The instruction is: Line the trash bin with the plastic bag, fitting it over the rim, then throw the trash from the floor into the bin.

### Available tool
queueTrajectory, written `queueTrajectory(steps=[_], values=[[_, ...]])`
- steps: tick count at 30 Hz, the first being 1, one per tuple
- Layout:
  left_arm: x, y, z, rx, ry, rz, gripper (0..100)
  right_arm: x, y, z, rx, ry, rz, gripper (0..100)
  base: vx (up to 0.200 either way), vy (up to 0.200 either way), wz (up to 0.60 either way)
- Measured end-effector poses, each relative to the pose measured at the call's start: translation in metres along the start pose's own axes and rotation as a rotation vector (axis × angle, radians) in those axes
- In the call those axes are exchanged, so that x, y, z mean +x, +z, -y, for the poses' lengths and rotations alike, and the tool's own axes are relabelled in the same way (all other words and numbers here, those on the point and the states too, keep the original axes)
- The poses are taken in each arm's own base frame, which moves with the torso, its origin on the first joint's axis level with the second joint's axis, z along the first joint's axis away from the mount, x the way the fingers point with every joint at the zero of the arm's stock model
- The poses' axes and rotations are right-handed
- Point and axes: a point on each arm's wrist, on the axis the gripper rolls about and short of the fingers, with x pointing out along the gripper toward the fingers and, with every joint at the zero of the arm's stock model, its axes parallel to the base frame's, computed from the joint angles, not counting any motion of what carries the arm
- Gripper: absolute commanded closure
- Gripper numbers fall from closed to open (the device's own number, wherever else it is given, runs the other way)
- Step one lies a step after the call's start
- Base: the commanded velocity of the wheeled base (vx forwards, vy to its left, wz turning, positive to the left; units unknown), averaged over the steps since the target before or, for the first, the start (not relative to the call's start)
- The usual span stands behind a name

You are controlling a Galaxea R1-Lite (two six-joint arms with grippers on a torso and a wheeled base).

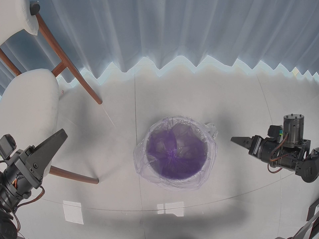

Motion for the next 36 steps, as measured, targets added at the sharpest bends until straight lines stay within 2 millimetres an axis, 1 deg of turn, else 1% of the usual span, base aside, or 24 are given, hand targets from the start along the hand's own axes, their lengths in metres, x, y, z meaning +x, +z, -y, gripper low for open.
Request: queueTrajectory(steps=[2, 5, 8, 11, 16, 19, 24, 27, 31, 34, 36], values=[[-0.007, -0.001, 0.000, 0.016, 0.027, 0.000, 0, 0.005, -0.004, -0.007, -0.006, -0.034, -0.087, 0, 0.000, 0.000, 0.00], [-0.014, 0.000, 0.002, 0.047, 0.055, 0.006, 0, 0.014, -0.006, -0.016, -0.023, -0.088, -0.151, 0, 0.000, 0.000, 0.00], [-0.025, 0.001, 0.004, 0.109, 0.097, 0.018, 0, 0.029, -0.008, -0.027, -0.051, -0.133, -0.179, 0, 0.000, 0.000, 0.00], [-0.036, 0.003, 0.004, 0.200, 0.171, 0.023, 0, 0.043, -0.011, -0.037, -0.076, -0.142, -0.185, 0, 0.000, 0.000, 0.00], [-0.057, -0.005, 0.002, 0.294, 0.334, -0.043, 0, 0.063, -0.018, -0.048, -0.108, -0.156, -0.189, 0, 0.000, 0.000, 0.00], [-0.072, -0.012, 0.004, 0.311, 0.419, -0.076, 0, 0.075, -0.023, -0.050, -0.120, -0.171, -0.198, 0, 0.000, 0.000, 0.00], [-0.096, -0.025, 0.011, 0.344, 0.560, -0.103, 0, 0.092, -0.032, -0.048, -0.130, -0.196, -0.219, 0, 0.000, 0.000, 0.00], [-0.112, -0.038, 0.015, 0.372, 0.630, -0.144, 0, 0.100, -0.036, -0.046, -0.134, -0.208, -0.230, 0, 0.000, 0.000, 0.00], [-0.132, -0.059, 0.018, 0.404, 0.714, -0.242, 0, 0.110, -0.041, -0.044, -0.138, -0.223, -0.239, 0, 0.000, 0.000, 0.00], [-0.143, -0.071, 0.019, 0.430, 0.775, -0.284, 0, 0.117, -0.044, -0.043, -0.139, -0.236, -0.244, 0, 0.000, 0.000, 0.00], [-0.147, -0.074, 0.020, 0.453, 0.824, -0.277, 0, 0.120, -0.046, -0.042, -0.139, -0.242, -0.247, 0, 0.000, 0.000, 0.00]])
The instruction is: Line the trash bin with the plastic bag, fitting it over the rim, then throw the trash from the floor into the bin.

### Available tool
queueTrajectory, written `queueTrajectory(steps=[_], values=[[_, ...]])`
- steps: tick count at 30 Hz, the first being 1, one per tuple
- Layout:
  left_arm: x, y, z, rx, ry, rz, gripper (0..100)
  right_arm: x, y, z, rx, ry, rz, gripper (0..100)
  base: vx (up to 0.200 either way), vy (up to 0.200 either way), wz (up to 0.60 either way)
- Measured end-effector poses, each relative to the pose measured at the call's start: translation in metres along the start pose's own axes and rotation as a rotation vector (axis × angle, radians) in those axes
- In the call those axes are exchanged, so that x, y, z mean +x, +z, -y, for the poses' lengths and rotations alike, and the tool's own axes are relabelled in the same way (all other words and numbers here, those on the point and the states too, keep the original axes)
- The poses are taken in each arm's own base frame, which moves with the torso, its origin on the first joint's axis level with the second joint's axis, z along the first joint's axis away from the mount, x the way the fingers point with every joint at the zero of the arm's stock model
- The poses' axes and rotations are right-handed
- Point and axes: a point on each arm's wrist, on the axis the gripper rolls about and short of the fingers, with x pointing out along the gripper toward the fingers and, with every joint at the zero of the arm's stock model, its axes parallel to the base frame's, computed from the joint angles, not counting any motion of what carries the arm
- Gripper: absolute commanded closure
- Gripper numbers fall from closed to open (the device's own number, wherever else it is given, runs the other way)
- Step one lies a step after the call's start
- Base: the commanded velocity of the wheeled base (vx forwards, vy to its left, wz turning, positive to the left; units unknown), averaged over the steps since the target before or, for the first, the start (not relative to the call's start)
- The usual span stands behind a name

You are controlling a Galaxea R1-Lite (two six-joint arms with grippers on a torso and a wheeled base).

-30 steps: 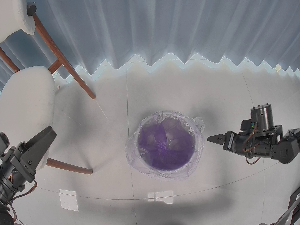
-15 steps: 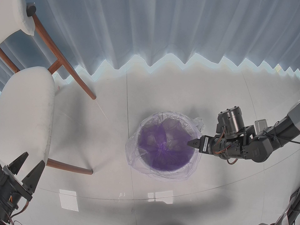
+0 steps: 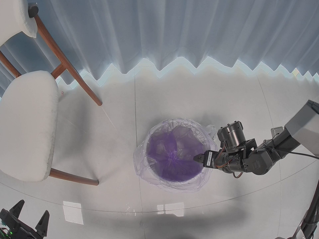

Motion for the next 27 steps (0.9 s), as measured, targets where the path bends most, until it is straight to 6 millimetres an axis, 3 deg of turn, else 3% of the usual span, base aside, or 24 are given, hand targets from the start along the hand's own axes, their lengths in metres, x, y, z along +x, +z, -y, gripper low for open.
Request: queueTrajectory(steps=[6, 12, 20, 25, 26, 27], values=[[-0.007, -0.001, -0.002, 0.078, 0.148, 0.087, 0, 0.014, -0.002, -0.002, 0.002, -0.014, -0.008, 0, 0.000, 0.000, 0.00], [-0.010, -0.001, 0.001, 0.107, 0.062, 0.134, 0, 0.028, -0.003, -0.004, 0.015, -0.020, -0.010, 0, 0.000, 0.000, 0.00], [-0.011, -0.001, -0.002, 0.062, 0.195, 0.154, 0, 0.044, -0.001, -0.007, 0.025, -0.021, -0.010, 0, 0.000, 0.000, 0.00], [-0.011, -0.002, -0.001, 0.072, 0.114, 0.148, 0, 0.052, -0.002, -0.008, 0.029, -0.025, -0.011, 0, 0.000, 0.000, 0.00], [-0.011, -0.002, -0.001, 0.070, 0.099, 0.150, 0, 0.054, -0.002, -0.008, 0.030, -0.026, -0.011, 100, 0.000, 0.000, 0.00], [-0.011, -0.002, -0.001, 0.071, 0.094, 0.152, 0, 0.055, -0.002, -0.009, 0.031, -0.026, -0.010, 100, 0.000, 0.000, 0.00]])
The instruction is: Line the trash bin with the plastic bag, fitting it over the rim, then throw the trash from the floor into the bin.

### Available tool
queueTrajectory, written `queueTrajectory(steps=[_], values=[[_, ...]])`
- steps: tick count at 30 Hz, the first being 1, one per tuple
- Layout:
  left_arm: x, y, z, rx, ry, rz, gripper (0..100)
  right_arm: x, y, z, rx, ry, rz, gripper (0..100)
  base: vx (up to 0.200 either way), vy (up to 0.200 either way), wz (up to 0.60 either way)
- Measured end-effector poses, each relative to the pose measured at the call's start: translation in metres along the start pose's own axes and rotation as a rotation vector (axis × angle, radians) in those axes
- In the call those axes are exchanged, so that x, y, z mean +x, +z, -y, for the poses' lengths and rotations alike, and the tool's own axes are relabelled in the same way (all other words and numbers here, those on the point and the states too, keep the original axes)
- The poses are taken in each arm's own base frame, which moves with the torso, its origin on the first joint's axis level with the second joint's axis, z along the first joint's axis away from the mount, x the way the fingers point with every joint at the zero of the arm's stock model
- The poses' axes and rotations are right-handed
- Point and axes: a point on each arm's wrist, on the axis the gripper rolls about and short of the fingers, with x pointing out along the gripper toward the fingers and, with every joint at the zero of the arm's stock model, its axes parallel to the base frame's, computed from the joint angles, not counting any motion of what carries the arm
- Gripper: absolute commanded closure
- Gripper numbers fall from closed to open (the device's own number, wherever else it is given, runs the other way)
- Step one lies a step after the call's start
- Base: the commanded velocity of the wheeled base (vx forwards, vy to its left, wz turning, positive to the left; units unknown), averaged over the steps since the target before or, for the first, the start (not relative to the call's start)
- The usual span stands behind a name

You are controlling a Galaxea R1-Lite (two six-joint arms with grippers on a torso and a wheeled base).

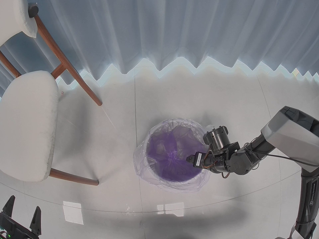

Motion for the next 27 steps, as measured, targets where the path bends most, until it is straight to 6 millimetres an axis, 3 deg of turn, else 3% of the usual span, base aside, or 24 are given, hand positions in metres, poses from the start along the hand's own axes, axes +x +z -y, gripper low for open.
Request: queueTrajectory(steps=[9, 17, 27], values=[[0.000, 0.001, -0.001, -0.008, 0.013, 0.013, 0, 0.007, -0.001, -0.004, 0.004, -0.001, 0.005, 100, 0.000, 0.000, 0.00], [0.000, -0.001, 0.000, -0.038, 0.074, -0.007, 0, -0.001, -0.002, -0.014, -0.027, 0.025, 0.012, 100, 0.000, 0.000, 0.00], [-0.002, -0.003, -0.001, -0.035, -0.053, 0.004, 0, -0.019, 0.009, -0.024, -0.269, 0.082, 0.048, 100, 0.000, 0.000, 0.00]])
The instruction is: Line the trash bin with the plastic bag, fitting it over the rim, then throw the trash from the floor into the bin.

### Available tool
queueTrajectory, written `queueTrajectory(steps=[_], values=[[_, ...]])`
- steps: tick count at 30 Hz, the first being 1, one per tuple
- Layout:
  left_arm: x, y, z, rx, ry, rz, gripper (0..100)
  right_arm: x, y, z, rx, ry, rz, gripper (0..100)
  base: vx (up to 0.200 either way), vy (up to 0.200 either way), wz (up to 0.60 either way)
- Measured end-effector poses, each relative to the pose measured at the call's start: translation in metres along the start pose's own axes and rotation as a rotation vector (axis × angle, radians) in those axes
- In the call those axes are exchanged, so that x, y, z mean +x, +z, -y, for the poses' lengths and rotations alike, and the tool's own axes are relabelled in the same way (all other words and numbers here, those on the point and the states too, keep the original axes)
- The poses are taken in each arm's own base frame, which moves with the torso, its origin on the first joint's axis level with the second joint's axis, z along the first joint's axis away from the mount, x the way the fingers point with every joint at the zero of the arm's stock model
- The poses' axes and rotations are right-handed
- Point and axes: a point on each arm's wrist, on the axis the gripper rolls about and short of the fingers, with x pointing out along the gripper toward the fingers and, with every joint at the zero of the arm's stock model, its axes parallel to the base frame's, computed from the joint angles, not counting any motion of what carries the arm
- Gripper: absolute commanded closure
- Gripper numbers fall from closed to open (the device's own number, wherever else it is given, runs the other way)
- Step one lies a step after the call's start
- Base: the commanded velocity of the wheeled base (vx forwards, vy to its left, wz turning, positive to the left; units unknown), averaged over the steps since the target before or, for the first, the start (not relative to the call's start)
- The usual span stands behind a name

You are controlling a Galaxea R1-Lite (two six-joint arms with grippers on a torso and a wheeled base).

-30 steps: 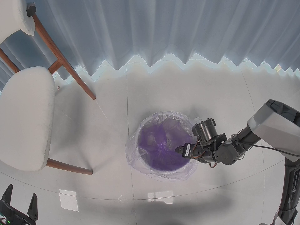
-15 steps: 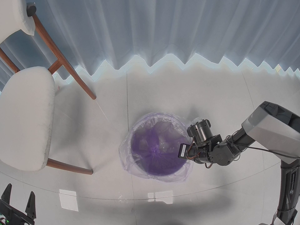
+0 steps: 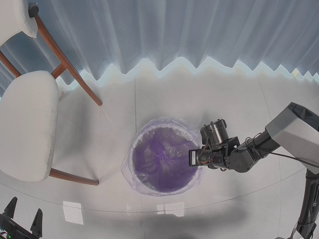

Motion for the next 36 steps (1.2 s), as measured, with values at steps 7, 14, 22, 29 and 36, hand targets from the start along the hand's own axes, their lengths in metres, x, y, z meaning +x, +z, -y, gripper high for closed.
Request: queueTrajectory(steps=[7, 14, 22, 29, 36], values=[[-0.003, -0.002, -0.001, -0.009, -0.020, 0.036, 0, -0.008, 0.012, 0.001, -0.213, 0.129, 0.005, 100, 0.000, 0.000, 0.00], [-0.005, -0.002, -0.001, -0.011, -0.023, 0.051, 0, -0.010, 0.018, 0.011, -0.508, 0.227, 0.031, 100, 0.000, 0.000, 0.00], [-0.005, -0.002, -0.001, -0.012, -0.024, 0.054, 0, -0.004, 0.019, 0.026, -0.837, 0.287, 0.065, 100, 0.000, 0.000, 0.00], [-0.005, -0.002, -0.001, -0.012, -0.025, 0.055, 0, 0.012, 0.015, 0.037, -0.957, 0.304, 0.063, 100, 0.000, 0.000, 0.00], [-0.005, -0.002, -0.001, -0.012, -0.024, 0.056, 0, 0.026, 0.016, 0.039, -0.949, 0.300, 0.064, 0, 0.000, 0.000, 0.00]])
